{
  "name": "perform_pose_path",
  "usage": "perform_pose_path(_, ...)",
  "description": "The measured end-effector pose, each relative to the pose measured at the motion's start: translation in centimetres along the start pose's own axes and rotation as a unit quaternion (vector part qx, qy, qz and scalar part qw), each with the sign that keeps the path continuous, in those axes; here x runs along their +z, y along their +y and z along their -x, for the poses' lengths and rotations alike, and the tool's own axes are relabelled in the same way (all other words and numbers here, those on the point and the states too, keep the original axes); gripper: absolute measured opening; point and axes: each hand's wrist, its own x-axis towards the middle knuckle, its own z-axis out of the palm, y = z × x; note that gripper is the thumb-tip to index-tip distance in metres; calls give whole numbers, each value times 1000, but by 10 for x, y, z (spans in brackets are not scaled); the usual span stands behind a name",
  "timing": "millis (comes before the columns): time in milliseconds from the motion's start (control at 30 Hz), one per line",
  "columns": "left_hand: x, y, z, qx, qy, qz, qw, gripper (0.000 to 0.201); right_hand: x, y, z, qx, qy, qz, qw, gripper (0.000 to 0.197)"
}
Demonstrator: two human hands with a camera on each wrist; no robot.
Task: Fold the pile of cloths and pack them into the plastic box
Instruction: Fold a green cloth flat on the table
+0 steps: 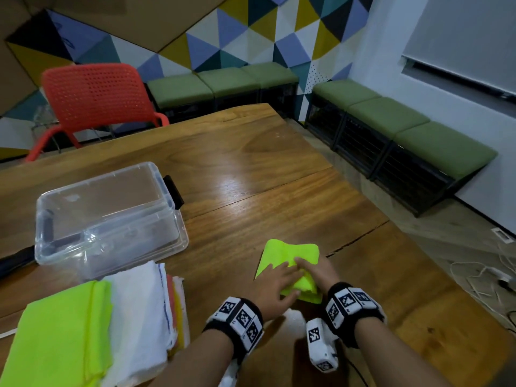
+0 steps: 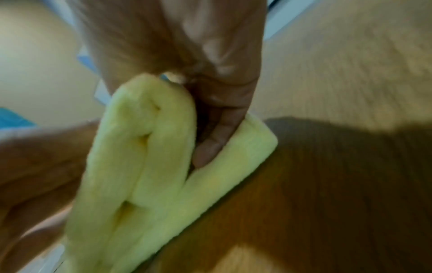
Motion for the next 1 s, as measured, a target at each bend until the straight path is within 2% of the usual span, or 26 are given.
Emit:
perform_pose_path(67,6,-3,1,-30,64,6,997,44,-1,2,-3,-9,13,29,999,36)
perform_pose_path(133,9,-7,2,-98,149,11,984,39,1,-1,1,-6,69,68,995,35)
perform_pose_path(200,6,-8,4,-184,171,-1,968,36,0,-6,10,11,120,208,971,49)
perform_pose_path(267,-1,-8,6,-252,97,-48,962,43,-4,-8,13,13,136,317,939,65)
perform_pose_path(333,-2,-8,7,-266,7,-107,958,57,-7,-4,11,1,127,342,931,73)
perform_pose_path(367,0,-6,8,-264,-19,-105,959,60,-9,-4,11,-7,115,359,926,75)
perform_pose_path(467,6,0,5,-257,-15,-10,966,60,-10,-8,10,-5,37,420,907,68)
perform_pose_path(567,13,-6,-10,-271,49,181,944,45,-6,-10,9,32,-50,380,923,75)
perform_pose_path(633,19,-11,-16,-284,91,250,921,55,-4,-6,6,40,-72,367,927,81)
perform_pose_path(733,19,-6,-18,-308,133,307,891,56,-3,-6,10,36,-73,387,919,74)
perform_pose_path(833,14,6,-20,-294,163,405,850,59,-1,-3,14,41,-79,365,927,71)
perform_pose_path(900,12,12,-21,-289,176,431,836,58,-1,-1,15,40,-72,334,939,64)
perform_pose_path(967,11,12,-21,-284,200,447,824,53,-1,4,17,23,-24,279,960,52)
perform_pose_path(1000,10,12,-21,-276,209,459,818,51,-1,5,20,1,5,226,974,52)
